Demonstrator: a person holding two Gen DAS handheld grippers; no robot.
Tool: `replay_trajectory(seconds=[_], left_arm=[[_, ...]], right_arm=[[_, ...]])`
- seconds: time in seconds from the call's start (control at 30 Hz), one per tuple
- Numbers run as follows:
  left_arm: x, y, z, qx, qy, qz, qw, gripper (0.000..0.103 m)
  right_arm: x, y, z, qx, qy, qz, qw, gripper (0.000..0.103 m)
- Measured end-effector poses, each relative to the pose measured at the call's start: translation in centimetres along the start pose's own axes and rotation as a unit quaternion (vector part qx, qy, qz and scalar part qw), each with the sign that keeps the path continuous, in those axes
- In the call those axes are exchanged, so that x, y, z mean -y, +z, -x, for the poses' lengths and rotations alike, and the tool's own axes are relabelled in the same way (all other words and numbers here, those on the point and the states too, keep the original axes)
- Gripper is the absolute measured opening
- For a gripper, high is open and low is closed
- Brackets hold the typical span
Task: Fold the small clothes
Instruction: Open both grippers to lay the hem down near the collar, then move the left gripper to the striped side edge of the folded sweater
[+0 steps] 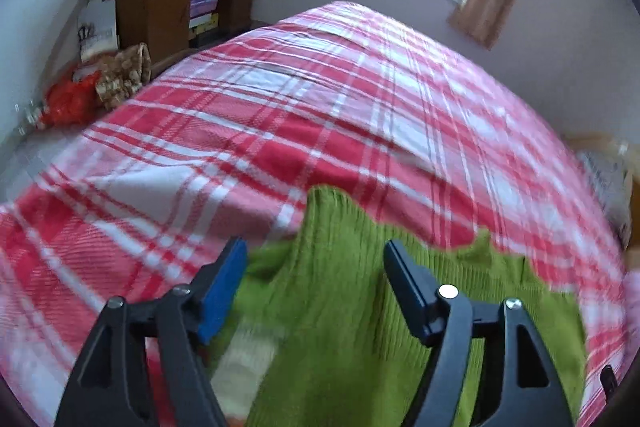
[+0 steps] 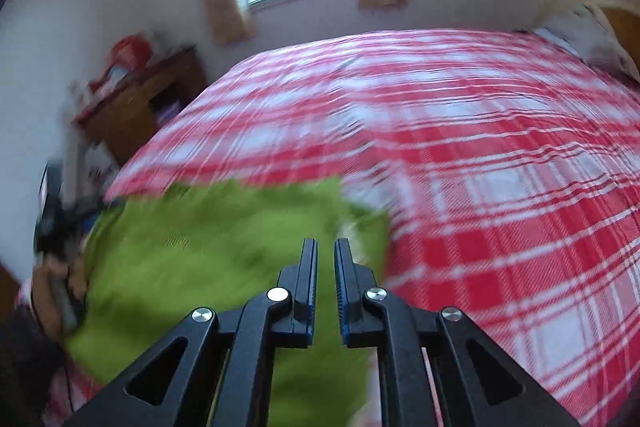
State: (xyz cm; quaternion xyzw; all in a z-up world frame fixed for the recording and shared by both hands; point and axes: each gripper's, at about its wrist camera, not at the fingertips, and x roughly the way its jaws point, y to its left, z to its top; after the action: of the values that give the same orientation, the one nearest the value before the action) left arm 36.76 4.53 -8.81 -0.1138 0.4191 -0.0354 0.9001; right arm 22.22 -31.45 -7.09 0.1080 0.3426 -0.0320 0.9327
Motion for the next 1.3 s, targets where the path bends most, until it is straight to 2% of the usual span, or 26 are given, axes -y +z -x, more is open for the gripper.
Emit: replay_trajectory(seconds=[0.1,0.27,0.33,0.4,0.53,0.67,0.87,0.97,1.13,1.23,1.27,1.3], left_arm=[[1.2,-2.1,3.6,0.02,0.048,-0.051,0.9973,0.08],[1.7,-7.5,8.8,0.044,0.038,-0.088,0.9945,0.085],[1.8,-10.2,10.7,0.066,0.047,-0.104,0.9913,0.093],[2.1,-12.4,11.9,0.088,0.069,-0.121,0.9864,0.094],[2.4,-15.1,12.2,0.1,0.075,-0.139,0.9824,0.096],[1.9,-16.7,10.2,0.067,0.109,-0.142,0.9816,0.097],[0.7,-16.1,10.2,0.061,0.092,-0.12,0.9866,0.102],[0.4,-16.5,10.6,0.063,0.087,-0.121,0.9868,0.103],[-0.7,-18.5,12.0,0.064,0.057,-0.12,0.9891,0.103],[-2.3,-19.3,12.4,0.047,0.033,-0.093,0.994,0.103],[-2.8,-19.5,12.7,0.049,0.031,-0.087,0.9945,0.103],[-3.2,-19.7,13.1,0.056,0.045,-0.086,0.9938,0.103]], right_arm=[[-1.7,-2.2,0.9,0.002,-0.007,0.025,1.0,0.009],[-3.7,-4.8,0.9,-0.005,-0.007,0.045,0.999,0.009],[-4.1,-5.5,0.8,-0.007,-0.013,0.052,0.999,0.009],[-4.2,-6.4,0.6,-0.011,-0.019,0.055,0.998,0.009],[-3.5,-7.5,0.0,-0.019,-0.021,0.045,0.999,0.009],[-2.5,-7.5,-0.4,-0.024,-0.004,0.024,0.999,0.009],[-1.8,-7.4,-0.4,-0.031,0.014,0.004,0.999,0.009],[-2.3,-7.9,0.3,-0.032,0.0,0.022,0.999,0.009],[-2.0,-10.2,2.8,-0.032,-0.012,0.046,0.998,0.009],[-1.4,-10.7,4.4,-0.038,-0.036,0.045,0.998,0.009],[-1.4,-10.8,4.7,-0.042,-0.04,0.045,0.997,0.009],[-1.5,-10.9,5.2,-0.045,-0.05,0.045,0.997,0.009]])
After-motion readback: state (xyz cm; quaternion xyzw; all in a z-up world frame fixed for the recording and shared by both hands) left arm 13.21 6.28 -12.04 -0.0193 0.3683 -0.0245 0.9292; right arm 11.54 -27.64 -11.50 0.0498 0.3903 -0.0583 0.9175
